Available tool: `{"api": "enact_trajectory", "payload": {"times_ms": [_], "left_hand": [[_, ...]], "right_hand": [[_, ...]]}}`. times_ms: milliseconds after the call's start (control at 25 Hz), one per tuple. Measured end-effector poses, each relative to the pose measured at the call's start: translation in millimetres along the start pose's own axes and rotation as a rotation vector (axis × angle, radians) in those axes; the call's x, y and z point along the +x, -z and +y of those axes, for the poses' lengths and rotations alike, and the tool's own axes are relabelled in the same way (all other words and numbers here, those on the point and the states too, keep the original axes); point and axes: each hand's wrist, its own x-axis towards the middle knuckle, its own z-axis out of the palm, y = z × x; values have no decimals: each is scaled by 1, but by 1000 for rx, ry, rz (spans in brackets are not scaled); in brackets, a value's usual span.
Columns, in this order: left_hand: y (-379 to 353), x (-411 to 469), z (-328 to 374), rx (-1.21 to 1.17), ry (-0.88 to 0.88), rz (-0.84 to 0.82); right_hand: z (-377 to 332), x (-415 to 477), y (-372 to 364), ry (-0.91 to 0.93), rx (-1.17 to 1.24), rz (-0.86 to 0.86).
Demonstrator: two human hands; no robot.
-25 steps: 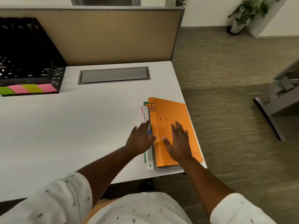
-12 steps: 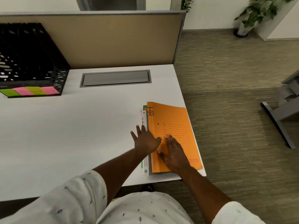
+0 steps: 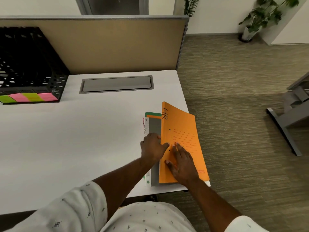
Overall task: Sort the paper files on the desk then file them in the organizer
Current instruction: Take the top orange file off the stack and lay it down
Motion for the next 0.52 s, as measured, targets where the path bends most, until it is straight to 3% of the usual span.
{"api": "enact_trajectory", "payload": {"times_ms": [80, 280, 520], "left_hand": [[1, -1, 4, -225, 46, -107], [20, 6, -15, -553, 244, -179], [86, -6, -56, -739, 235, -214]], "right_hand": [[1, 0, 2, 9, 5, 33], [-5, -1, 12, 76, 9, 131], [-25, 16, 26, -137, 213, 403]]}}
